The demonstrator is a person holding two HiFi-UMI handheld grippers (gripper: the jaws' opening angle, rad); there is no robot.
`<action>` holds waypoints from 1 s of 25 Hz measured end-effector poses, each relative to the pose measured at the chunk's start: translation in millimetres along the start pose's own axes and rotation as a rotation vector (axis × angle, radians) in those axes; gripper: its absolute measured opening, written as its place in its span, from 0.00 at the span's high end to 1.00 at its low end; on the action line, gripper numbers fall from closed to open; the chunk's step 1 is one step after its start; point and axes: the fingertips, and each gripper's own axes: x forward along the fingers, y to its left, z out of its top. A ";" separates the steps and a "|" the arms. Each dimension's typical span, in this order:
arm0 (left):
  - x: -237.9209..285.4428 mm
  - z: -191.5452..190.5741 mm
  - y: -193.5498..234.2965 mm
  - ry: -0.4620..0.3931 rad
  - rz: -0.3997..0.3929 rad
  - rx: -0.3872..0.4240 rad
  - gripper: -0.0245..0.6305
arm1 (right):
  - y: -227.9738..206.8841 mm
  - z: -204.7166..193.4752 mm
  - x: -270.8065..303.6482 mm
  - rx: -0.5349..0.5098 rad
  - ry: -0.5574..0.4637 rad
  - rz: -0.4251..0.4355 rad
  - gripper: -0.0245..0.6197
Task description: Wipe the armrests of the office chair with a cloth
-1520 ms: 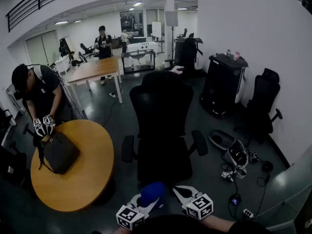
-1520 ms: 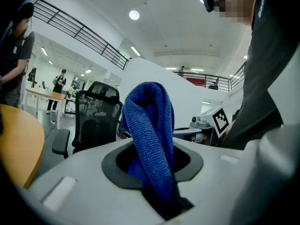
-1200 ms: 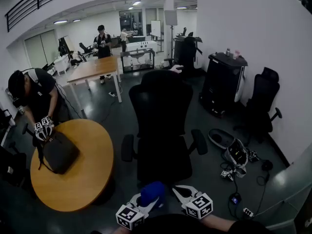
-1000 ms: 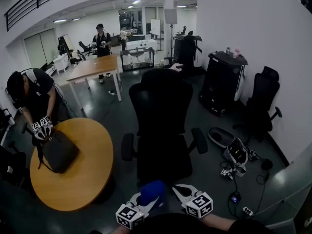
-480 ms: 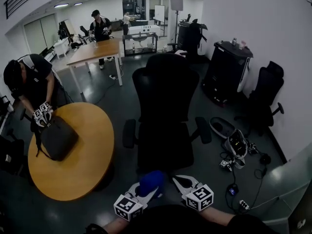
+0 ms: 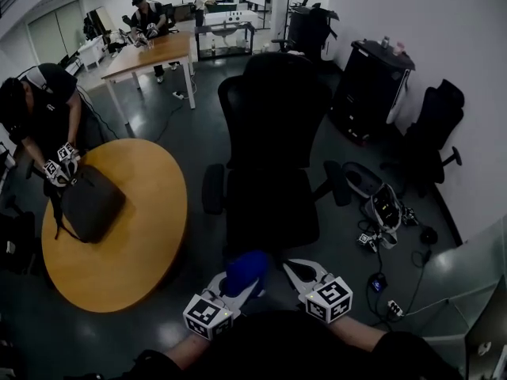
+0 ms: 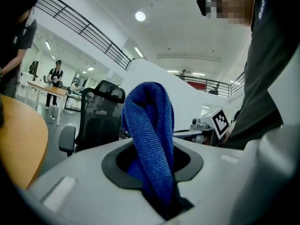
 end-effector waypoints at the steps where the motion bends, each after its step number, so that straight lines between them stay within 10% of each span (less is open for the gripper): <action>1: -1.6 -1.1 2.0 -0.003 -0.003 -0.002 0.76 | 2.6 -2.5 1.5 0.003 0.005 -0.005 0.95; 15: 26.3 -4.8 17.0 0.027 -0.044 -0.035 0.76 | -33.5 -15.1 -4.0 0.069 -0.005 -0.108 0.95; 25: 122.6 21.1 33.4 0.041 0.023 -0.013 0.76 | -138.0 0.5 2.6 0.119 -0.028 -0.072 0.95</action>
